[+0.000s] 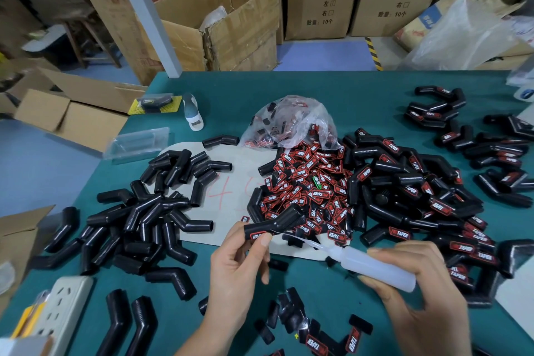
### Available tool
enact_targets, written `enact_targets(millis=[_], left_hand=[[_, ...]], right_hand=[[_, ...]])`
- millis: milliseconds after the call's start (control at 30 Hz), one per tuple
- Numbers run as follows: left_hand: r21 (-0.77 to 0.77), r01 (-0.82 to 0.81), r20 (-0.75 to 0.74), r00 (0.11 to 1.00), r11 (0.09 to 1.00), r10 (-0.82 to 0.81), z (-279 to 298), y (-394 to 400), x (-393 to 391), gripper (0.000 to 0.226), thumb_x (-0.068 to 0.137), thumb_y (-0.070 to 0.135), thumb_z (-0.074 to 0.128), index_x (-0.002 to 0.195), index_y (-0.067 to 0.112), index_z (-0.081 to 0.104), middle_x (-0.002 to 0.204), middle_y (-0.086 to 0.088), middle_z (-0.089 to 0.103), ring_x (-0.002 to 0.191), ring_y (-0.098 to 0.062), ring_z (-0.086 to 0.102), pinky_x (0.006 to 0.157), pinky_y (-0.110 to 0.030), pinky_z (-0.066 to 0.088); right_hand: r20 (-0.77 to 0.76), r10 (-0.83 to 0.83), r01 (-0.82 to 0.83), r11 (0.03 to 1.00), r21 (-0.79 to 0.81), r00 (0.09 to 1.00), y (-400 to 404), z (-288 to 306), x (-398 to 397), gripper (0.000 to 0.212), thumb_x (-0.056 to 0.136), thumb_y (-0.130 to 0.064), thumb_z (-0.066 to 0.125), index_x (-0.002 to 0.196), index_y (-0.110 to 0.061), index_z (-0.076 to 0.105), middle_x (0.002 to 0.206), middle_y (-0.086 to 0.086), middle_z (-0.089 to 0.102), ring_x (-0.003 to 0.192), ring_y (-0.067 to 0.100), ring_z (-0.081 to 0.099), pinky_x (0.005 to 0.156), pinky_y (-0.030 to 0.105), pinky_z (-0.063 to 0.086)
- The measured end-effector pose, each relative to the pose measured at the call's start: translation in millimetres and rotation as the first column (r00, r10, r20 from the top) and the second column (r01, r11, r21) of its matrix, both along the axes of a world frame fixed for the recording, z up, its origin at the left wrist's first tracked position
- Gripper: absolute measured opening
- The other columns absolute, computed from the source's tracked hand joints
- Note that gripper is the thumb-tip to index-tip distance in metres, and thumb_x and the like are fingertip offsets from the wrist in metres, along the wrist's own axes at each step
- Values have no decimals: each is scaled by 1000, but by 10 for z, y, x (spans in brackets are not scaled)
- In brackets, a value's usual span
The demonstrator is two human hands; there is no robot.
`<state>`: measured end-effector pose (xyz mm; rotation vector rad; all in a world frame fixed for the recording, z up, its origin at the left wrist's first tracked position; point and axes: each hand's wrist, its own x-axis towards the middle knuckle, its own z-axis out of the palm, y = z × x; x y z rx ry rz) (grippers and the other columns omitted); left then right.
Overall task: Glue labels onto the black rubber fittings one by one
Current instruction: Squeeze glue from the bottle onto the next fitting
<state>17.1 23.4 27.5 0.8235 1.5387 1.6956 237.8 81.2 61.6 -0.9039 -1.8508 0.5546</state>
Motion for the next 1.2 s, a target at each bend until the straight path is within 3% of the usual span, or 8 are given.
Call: enact_targets(millis=[100,333,500,667,800,1033,1200], left_hand=[[0,3,-4,1000,1000,-3,9,0,3,17,96,15,73,82,23,78,74,-9,49,54,-20,47,44,-23,44],[10,-5,-10,1000,1000,5,15,4,5,16,91,16,67,80,22,77,75,-6,50,57,-20,48,43,-26,43],[4,-1,-18,1000,1000,1,7,-5,8,16,91,18,68,79,23,77,75,-7,50,56,-22,49,44,-26,44],[2,1,-21,1000,1000,-1,0,-1,4,16,91,18,68,80,24,77,75,-7,50,55,-21,49,44,-26,44],[6,5,-21,1000,1000,-5,-5,-5,-1,15,91,18,68,82,23,78,76,-8,50,56,-21,49,44,-26,44],[7,6,-39,999,1000,-5,-9,-4,0,17,92,17,67,81,25,77,76,-5,51,54,-21,49,44,-26,44],[7,5,-38,999,1000,-5,3,-2,8,18,91,17,67,80,26,77,76,-6,51,54,-22,49,45,-26,44]], right_hand=[[1,1,-1,1000,-5,1000,-5,0,5,20,94,-43,65,110,-33,61,111,-23,63,96,10,58,86,23,45],[17,-8,7,999,40,1000,3,-6,8,29,83,-28,68,110,-34,60,102,-10,67,89,17,56,78,39,45],[10,1,-1,1000,24,1000,2,-33,15,30,83,-29,70,111,-35,62,108,-18,66,94,13,58,82,30,45],[15,-2,1,999,32,1000,7,-29,22,30,84,-30,70,111,-37,61,109,-21,65,94,12,58,81,31,45],[12,9,-9,999,32,1000,3,-6,5,36,84,-30,70,113,-48,58,112,-24,63,96,10,57,84,25,44],[21,-10,10,1000,16,1000,-1,-22,27,27,84,-31,69,110,-36,61,112,-22,63,93,14,58,82,29,45],[22,8,-8,1000,21,1000,0,-15,21,28,84,-32,69,107,-43,59,112,-23,63,95,12,57,83,26,45]])
